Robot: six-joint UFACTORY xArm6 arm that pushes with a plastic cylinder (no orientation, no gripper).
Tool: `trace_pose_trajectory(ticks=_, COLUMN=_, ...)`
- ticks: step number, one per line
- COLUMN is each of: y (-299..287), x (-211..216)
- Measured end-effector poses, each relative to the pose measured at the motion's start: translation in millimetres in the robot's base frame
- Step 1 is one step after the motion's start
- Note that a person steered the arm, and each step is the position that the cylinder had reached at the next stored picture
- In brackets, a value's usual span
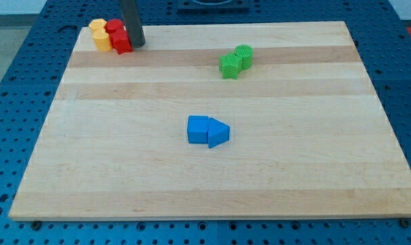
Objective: Move your arm to the top center of the board
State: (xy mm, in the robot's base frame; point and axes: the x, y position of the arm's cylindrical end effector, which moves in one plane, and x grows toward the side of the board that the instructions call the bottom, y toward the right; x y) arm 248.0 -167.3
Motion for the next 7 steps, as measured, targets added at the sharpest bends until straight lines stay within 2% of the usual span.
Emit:
trace_pose_trajectory(ticks=2, y=-1, x=0)
trace_pose_trajectory(ticks=3, y=19, x=-3)
trace_pose_trajectory(ticks=5, y=23, x=-36)
trace_pose_trajectory(ticks=7, y=25, x=-30)
